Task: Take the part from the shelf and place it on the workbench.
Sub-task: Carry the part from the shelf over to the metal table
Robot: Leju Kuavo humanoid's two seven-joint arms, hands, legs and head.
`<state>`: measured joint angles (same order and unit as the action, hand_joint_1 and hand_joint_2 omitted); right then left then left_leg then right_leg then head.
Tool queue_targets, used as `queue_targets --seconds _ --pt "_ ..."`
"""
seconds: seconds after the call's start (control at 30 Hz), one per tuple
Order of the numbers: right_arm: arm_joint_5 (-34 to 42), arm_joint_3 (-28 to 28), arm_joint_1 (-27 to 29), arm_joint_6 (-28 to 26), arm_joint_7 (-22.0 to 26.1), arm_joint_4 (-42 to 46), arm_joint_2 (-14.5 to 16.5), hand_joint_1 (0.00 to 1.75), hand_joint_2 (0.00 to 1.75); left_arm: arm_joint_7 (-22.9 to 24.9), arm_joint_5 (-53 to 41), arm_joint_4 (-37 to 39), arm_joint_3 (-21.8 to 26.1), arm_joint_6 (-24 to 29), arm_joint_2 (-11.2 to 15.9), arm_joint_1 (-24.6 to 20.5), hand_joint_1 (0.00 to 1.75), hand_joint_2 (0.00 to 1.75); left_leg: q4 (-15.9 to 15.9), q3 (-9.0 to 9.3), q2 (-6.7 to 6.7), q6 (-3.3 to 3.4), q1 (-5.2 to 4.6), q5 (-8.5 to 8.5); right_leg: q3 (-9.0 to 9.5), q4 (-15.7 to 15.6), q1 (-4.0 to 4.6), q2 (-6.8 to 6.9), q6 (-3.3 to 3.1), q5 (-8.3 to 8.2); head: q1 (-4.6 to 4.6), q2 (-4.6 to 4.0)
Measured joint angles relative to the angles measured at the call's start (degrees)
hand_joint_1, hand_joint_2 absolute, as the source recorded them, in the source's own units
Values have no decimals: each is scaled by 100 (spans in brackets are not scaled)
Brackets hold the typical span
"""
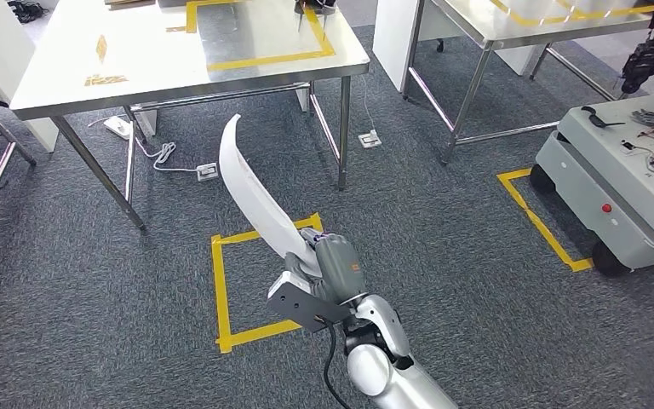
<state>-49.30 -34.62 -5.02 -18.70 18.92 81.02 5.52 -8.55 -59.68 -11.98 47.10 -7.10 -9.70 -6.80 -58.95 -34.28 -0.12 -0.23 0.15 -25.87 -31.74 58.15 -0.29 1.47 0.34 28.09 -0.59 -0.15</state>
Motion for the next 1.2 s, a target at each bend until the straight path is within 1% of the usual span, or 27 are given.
queue_targets --seconds 0.17,0.23,0.3,0.4,0.5,0.57,0.67,0.73,0.8,0.93,1.0,1.1,1.2 --pt "-92 1 -59 161 -204 -65 10 175 175 -31 -20 0 0 0 -2 -3 0 175 2 0 0 -2 2 1 -1 2 3 0 0 0 0 0" --pt "-196 16 -207 229 -344 -224 33 175 175 -36 -56 0 0 0 -9 -19 0 175 2 -1 1 -3 2 3 -2 3 3 -1 -1 0 -1 0" --pt "-415 67 -508 247 -510 -541 100 175 175 -4 -121 0 -5 0 -22 -53 0 175 2 -2 2 -4 2 9 -4 5 3 -2 2 -4 -1 0" --pt "-1043 227 -1313 60 -839 -1376 262 175 175 72 -225 0 -26 0 -45 -137 0 175 2 -9 4 -3 1 29 -13 8 2 -3 8 -20 -1 0" --pt "-1603 448 -2430 -290 -1186 -2492 411 175 175 76 -275 0 -62 0 -62 -237 0 175 1 -30 5 0 1 58 -36 10 1 -3 14 -48 1 0" --pt "-1933 575 -3222 -431 -1419 -3219 449 175 175 77 -298 1 -87 0 -71 -295 0 175 1 -43 2 3 1 74 -48 11 1 -1 19 -61 0 0" --pt "-2463 652 -4208 -431 -1756 -4162 439 175 175 141 -340 4 -112 0 -74 -316 0 175 0 -50 1 3 1 83 -54 12 1 -1 18 -73 0 0" --pt "-2799 657 -4715 -303 -1978 -4629 412 175 175 204 -378 9 -122 0 -74 -307 0 175 0 -51 1 3 1 83 -55 12 1 0 18 -74 0 0" --pt "-3103 650 -5135 -16 -2209 -5024 386 175 175 259 -402 14 -140 0 -73 -287 0 175 0 -53 0 3 0 83 -56 12 1 0 18 -74 -1 0" --pt "-3445 628 -5846 1064 -2743 -5611 338 175 175 301 -411 25 -160 0 -70 -232 0 175 0 -58 0 3 0 83 -63 12 0 0 18 -74 0 0" --pt "-3466 627 -6100 1381 -2921 -5792 329 175 175 280 -390 27 -160 0 -69 -223 0 175 0 -61 0 3 0 84 -68 12 0 -1 18 -75 0 0" --pt "-3487 627 -6383 1548 -3007 -5965 328 175 175 254 -335 31 -160 0 -69 -237 0 175 0 -63 1 3 0 84 -71 12 1 -3 19 -76 0 0" --pt "-3624 614 -6508 1624 -3010 -6080 331 175 175 313 -287 33 -158 0 -73 -261 0 175 0 -63 1 3 1 84 -70 12 2 -2 19 -75 0 0"
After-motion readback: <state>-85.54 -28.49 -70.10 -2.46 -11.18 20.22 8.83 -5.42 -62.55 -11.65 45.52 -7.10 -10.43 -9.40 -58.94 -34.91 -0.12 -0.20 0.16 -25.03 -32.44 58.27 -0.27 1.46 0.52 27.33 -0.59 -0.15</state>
